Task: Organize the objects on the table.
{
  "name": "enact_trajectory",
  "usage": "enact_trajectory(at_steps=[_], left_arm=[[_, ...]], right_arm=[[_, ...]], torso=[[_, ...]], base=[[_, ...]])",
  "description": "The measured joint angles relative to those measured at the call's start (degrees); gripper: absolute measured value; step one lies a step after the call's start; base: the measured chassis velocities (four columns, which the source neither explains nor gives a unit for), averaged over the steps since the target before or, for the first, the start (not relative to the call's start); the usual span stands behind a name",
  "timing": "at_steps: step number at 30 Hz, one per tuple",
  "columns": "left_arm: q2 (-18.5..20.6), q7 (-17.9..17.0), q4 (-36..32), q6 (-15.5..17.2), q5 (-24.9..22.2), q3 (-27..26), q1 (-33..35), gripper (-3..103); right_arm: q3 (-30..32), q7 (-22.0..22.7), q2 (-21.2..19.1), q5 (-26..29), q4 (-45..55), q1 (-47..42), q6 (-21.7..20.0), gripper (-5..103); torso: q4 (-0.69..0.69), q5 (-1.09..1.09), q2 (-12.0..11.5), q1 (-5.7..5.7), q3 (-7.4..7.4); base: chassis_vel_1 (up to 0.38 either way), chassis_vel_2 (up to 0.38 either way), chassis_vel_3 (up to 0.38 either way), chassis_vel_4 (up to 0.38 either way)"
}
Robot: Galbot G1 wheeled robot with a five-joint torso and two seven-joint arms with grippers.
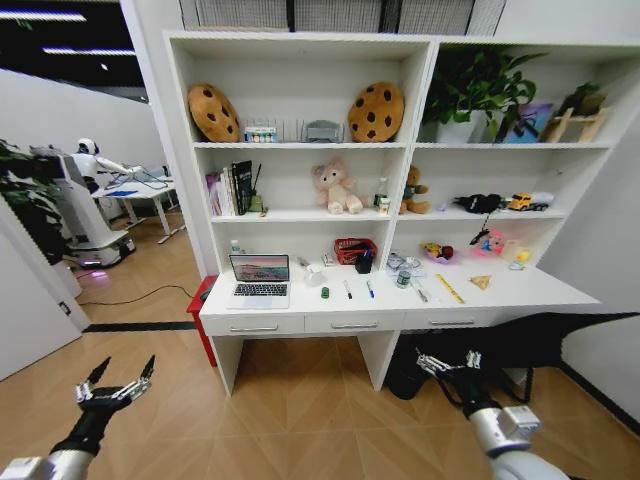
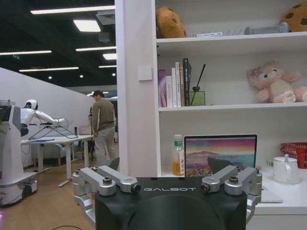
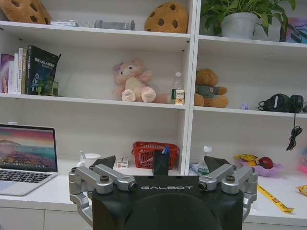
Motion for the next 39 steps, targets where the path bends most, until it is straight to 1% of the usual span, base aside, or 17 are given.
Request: enact_trajectory(at_steps=[11, 21, 39], left_arm=[[-0.30, -0.03, 0.17, 0.02, -0.16, -0.26, -0.19, 100], [-0.84, -0.47, -0.09, 0.22, 0.08, 0.10, -0.54, 100], [-0.76, -1.29, -0.14, 0.81, 0.87, 1.41, -1.82, 100]], right_arm=[[0.05, -1.60, -1.24, -0.13, -0.85, 0.32, 0.97, 100], [-0.28, -2.38, -1.20, -0.73, -1.52, -0.06, 2.16, 100], [-0.79, -2.48, -0.87, -0.91, -2.81, 0.53, 2.47, 100]], torso=[[0.00, 0.00, 0.00, 0.00, 0.00], [0.00, 0.00, 0.00, -0.02, -0.01], [0.00, 0.00, 0.00, 0.00, 0.00]], base=[[0.000, 0.000, 0.000, 0.000], [-0.009, 0.011, 0.011, -0.009], [-0.145, 0.134, 0.140, -0.146]])
